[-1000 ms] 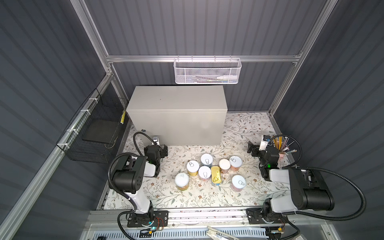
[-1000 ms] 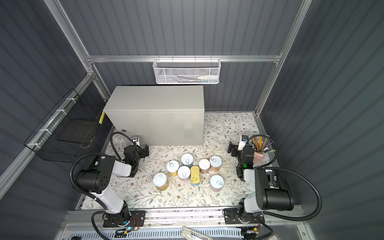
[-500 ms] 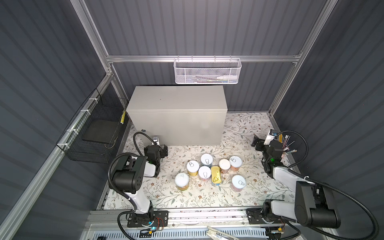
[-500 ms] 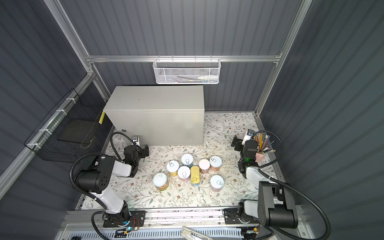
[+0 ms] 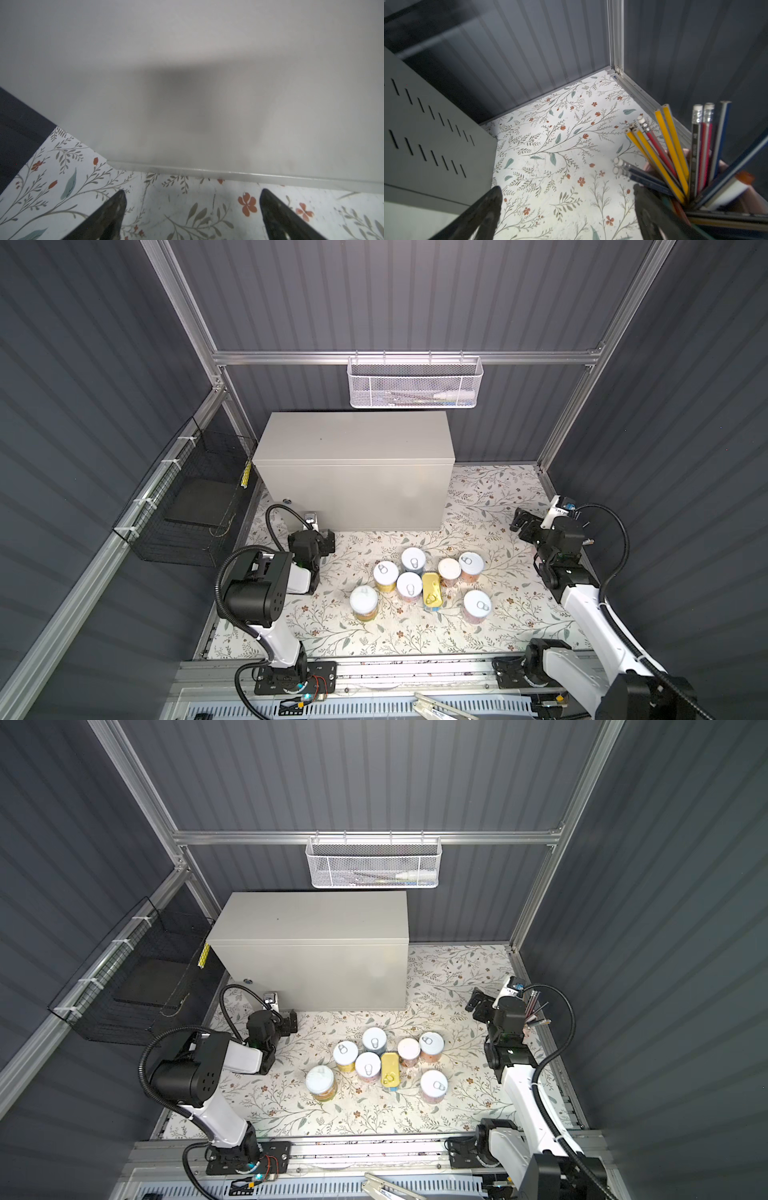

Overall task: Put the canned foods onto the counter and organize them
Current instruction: 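Move the right gripper over the cans while the left gripper approaches them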

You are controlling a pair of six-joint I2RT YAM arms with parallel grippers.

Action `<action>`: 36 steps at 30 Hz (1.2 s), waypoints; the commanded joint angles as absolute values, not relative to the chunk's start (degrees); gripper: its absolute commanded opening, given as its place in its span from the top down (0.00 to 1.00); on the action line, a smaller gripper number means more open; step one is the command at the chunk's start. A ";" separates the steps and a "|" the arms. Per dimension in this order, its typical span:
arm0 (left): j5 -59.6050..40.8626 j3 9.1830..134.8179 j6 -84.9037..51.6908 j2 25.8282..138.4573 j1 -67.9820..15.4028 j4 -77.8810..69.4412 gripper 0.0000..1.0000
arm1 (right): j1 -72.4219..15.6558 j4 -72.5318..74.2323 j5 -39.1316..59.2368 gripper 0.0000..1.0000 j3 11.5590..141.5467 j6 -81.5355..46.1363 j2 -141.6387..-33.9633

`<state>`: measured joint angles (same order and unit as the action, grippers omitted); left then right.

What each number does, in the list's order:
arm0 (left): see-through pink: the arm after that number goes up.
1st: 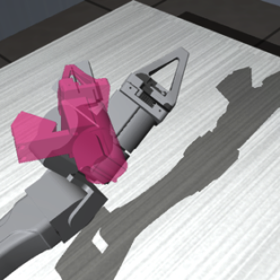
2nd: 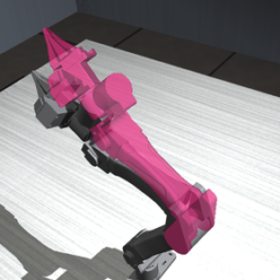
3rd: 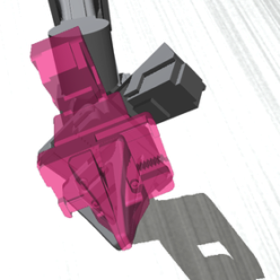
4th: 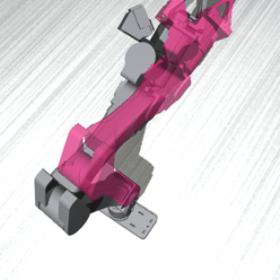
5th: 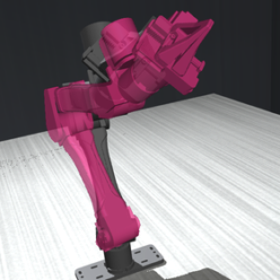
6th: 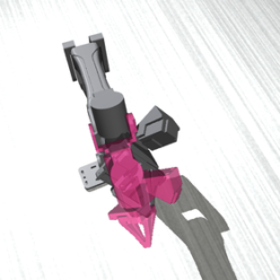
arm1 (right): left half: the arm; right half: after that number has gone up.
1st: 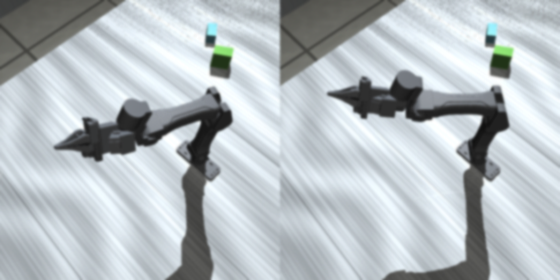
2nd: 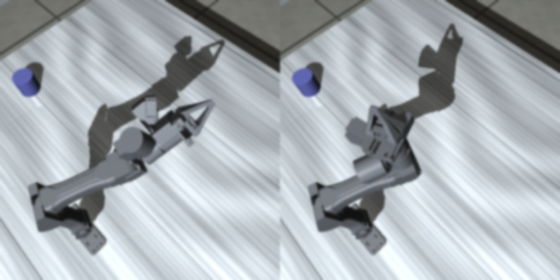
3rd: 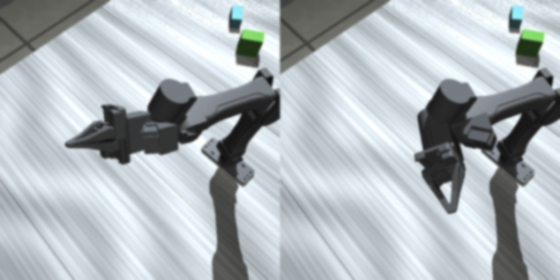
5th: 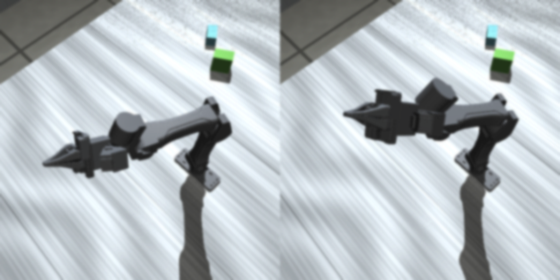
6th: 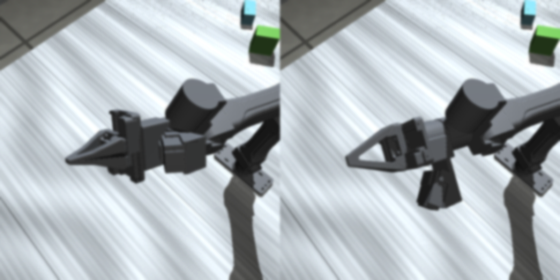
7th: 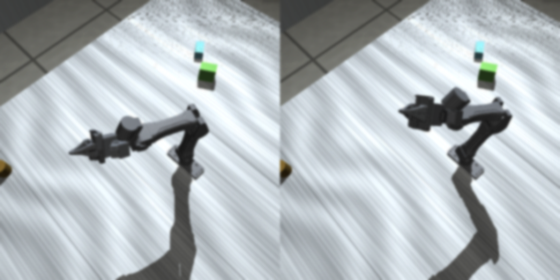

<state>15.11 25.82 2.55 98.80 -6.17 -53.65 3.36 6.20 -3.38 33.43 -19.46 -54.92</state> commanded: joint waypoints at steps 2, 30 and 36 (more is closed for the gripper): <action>14.67 26.41 1.91 98.43 -5.80 -54.06 0.00 | 1.58 -3.68 -0.19 0.01 37.06 -22.06 -54.72; 33.69 39.19 -8.40 80.47 -18.09 -8.25 0.00 | -17.10 -21.93 -6.45 0.01 43.53 -18.69 -57.16; 30.46 40.26 -16.27 74.75 -18.81 3.68 0.00 | -23.29 -31.20 -8.25 0.01 44.47 -22.93 -57.64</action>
